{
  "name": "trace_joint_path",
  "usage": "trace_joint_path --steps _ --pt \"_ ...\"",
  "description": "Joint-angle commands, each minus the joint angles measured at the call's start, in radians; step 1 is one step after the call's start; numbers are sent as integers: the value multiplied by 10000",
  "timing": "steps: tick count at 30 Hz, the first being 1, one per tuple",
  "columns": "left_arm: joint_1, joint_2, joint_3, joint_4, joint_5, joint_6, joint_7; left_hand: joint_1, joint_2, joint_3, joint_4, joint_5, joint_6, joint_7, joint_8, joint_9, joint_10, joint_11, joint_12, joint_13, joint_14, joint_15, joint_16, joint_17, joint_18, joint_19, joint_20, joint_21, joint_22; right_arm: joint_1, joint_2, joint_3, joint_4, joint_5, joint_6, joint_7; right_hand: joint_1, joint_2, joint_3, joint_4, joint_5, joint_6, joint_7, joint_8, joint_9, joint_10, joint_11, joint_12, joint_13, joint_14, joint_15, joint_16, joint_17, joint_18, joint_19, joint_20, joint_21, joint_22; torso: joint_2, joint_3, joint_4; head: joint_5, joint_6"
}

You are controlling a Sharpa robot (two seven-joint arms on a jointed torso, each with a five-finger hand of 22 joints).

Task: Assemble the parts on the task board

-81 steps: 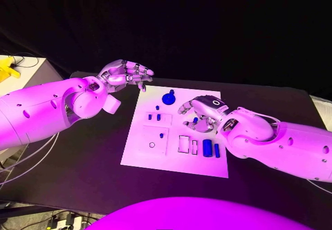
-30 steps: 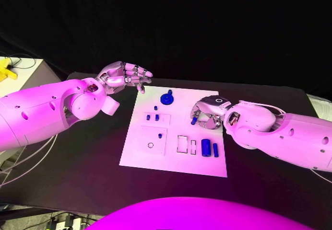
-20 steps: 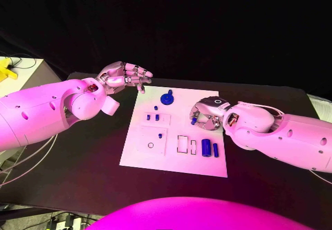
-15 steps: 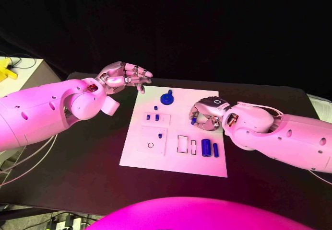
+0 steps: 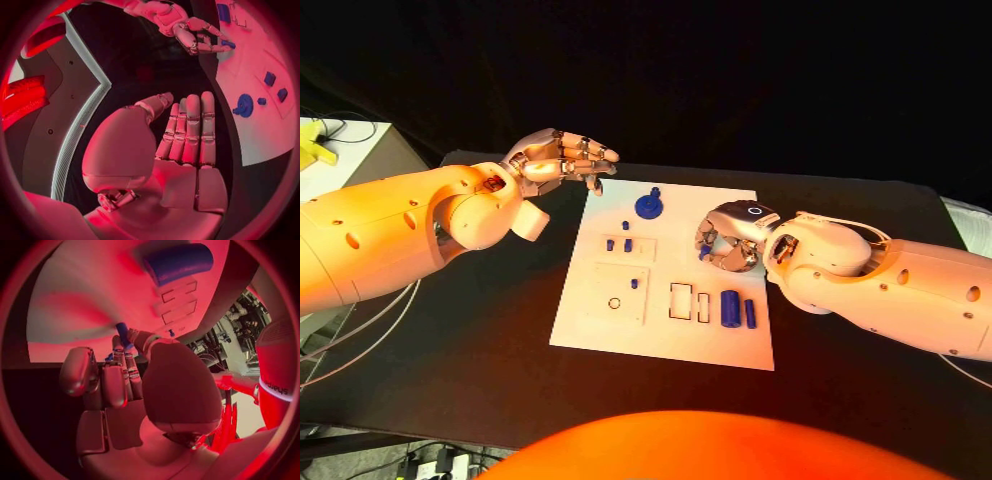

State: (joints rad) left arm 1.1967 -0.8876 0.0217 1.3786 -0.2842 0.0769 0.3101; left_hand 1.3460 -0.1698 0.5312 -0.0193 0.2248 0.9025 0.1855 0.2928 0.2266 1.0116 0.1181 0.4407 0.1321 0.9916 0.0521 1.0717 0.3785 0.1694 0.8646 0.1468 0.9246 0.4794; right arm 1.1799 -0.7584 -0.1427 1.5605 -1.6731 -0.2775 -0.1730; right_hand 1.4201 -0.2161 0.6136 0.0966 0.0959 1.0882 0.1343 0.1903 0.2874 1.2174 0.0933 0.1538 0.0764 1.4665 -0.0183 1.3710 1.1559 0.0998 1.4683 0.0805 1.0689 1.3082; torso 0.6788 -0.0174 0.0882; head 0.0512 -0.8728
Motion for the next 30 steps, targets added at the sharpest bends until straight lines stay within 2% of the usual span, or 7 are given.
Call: trace_joint_path --steps 1,5,10,14,21,26,30 --pt "4 5 5 13 45 186 19 89 -20 21 -70 56 -2 53 -63 -12 -30 30 -44 -9 -105 -3 -36 -17 133 -23 11 28 16 -21 3 -2 49 73 -456 -79 178 365 164 -301 -85 209 -64 188 145 662 -419 83 211 261 -116 46 30 -173 266 -107 225 390 0 1 0 -4 2" --pt "4 4 5 6 42 191 14 120 -5 31 -91 59 3 51 -60 -13 -28 27 -44 -8 -112 -6 -46 -20 136 -31 9 38 24 -30 -16 -2 103 26 -794 -170 107 453 374 -582 -194 329 -125 370 311 977 -495 89 331 266 -177 64 52 -211 293 -170 465 539 1 5 -1 11 2" --pt "4 12 5 -20 39 199 12 150 8 40 -113 61 11 50 -57 -14 -25 25 -44 -8 -117 -9 -54 -22 138 -37 6 53 34 -35 -157 13 331 239 -1216 -191 -15 440 578 -775 -183 321 -149 460 421 1085 -520 30 410 272 -205 78 69 -226 299 -209 563 615 -9 2 -8 25 2" --pt "4 12 5 -41 38 196 9 170 14 46 -130 62 14 49 -55 -15 -24 24 -44 -8 -120 -12 -60 -24 139 -42 3 64 43 -4 -360 79 629 599 -1390 -170 -35 436 602 -796 -175 321 -151 472 435 1095 -522 21 420 273 -207 81 74 -228 300 -212 574 624 -11 -1 -19 39 2" --pt "4 21 4 -68 38 183 11 181 18 49 -139 62 17 49 -54 -16 -23 25 -44 -8 -122 -13 -64 -25 139 -44 2 72 49 166 -665 231 1436 1120 -1726 -23 -93 421 663 -860 -162 313 -154 499 472 1111 -524 -11 445 274 -209 83 74 -229 298 -223 594 644 -6 5 -26 141 2" --pt "4 42 4 -63 38 176 16 181 18 49 -139 62 17 49 -54 -16 -23 25 -44 -8 -122 -13 -64 -25 139 -44 2 72 49 213 -418 267 1801 1144 -1786 98 -115 418 699 -900 -147 303 -155 511 491 1119 -525 -30 458 277 -211 91 87 -228 296 -230 591 649 -5 0 -16 253 2" --pt "4 54 3 -48 39 168 23 181 18 49 -139 62 17 49 -54 -16 -23 25 -44 -8 -122 -13 -64 -25 139 -44 2 72 49 203 16 218 1819 957 -1758 180 -122 418 709 -911 -143 300 -154 514 496 1120 -525 -35 462 276 -211 90 84 -228 295 -232 590 651 -6 -9 -2 351 2"
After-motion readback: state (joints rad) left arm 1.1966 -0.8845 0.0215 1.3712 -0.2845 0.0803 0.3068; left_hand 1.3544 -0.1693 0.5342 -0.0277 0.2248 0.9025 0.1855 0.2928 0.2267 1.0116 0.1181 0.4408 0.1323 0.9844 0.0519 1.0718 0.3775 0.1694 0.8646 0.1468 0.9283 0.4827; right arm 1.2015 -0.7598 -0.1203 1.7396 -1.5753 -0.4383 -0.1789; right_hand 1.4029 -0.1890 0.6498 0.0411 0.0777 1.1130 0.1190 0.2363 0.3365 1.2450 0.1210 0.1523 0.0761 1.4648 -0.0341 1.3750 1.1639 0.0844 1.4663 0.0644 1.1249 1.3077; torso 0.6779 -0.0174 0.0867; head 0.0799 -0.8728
